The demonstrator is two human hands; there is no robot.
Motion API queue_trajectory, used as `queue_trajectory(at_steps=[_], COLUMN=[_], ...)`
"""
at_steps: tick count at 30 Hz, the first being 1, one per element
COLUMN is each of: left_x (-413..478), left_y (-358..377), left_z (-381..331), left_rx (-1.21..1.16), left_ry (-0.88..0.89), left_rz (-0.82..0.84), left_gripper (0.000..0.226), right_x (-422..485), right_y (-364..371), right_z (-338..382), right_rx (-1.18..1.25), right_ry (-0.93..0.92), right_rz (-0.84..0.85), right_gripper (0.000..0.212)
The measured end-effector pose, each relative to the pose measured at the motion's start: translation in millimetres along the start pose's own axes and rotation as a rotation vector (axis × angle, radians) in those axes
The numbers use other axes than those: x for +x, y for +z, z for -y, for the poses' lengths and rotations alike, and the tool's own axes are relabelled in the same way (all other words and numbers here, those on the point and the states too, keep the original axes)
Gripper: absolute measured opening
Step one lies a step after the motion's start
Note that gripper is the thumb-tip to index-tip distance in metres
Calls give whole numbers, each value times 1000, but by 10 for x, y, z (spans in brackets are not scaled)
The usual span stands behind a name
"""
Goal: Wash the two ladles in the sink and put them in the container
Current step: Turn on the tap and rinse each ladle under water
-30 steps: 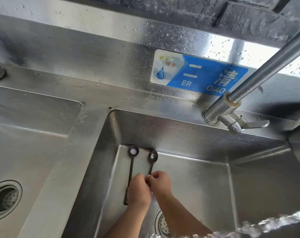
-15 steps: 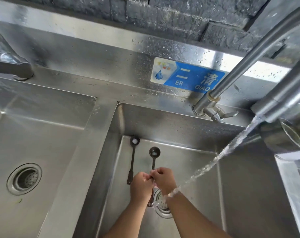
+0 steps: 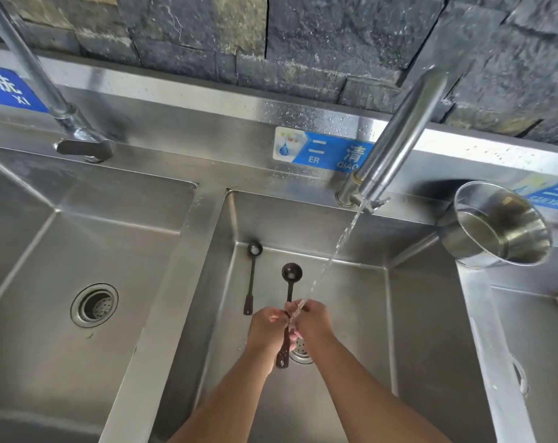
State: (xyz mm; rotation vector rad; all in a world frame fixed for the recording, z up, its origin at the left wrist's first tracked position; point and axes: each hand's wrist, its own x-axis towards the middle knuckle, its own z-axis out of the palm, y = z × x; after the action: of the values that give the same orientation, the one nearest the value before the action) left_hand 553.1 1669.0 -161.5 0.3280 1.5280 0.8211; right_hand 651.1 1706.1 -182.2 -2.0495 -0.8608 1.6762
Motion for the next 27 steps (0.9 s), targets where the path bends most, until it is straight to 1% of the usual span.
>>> queue_trajectory(at_steps=[1, 4, 5, 7, 10, 14, 16, 18, 22, 25, 27], left_x=[-61, -219, -268, -355, -476, -618, -687, -752, -884, -968, -1003], left_y=[6, -1, -9, -30, -73, -111, -121, -139, -203, -261, -305], left_z=[-30, -56, -46, -23, 45, 158, 186, 197, 191, 173, 153], left_rx=[-11, -32, -41, -43, 29, 84, 76, 51, 41, 64, 71], left_ry=[-3, -16, -22, -42, -42, -3, 4, -2, 2, 15, 24], left_rz=[-6, -14, -7, 20, 59, 53, 31, 25, 32, 42, 61], left_gripper=[22, 28, 27, 23, 19, 18, 18, 18, 19, 19, 18], right_x=[-59, -260, -326, -435, -574, -748, -812, -863, -900, -887, -871], right_y=[-20, -70, -86, -116, -177, -248, -252, -234, -208, -209, -222], right_z=[-1, -17, -31, -56, -122, -175, -177, -171, -113, -35, 40], right_rx=[-10, 10, 16, 61, 138, 102, 90, 126, 193, 267, 334], right_ry=[-25, -64, -71, -74, -76, -108, -116, -108, -84, -45, -39], right_rz=[-4, 21, 29, 44, 60, 103, 117, 130, 109, 109, 149], right_gripper=[16, 37, 39, 32, 17, 15, 11, 6, 28, 34, 40])
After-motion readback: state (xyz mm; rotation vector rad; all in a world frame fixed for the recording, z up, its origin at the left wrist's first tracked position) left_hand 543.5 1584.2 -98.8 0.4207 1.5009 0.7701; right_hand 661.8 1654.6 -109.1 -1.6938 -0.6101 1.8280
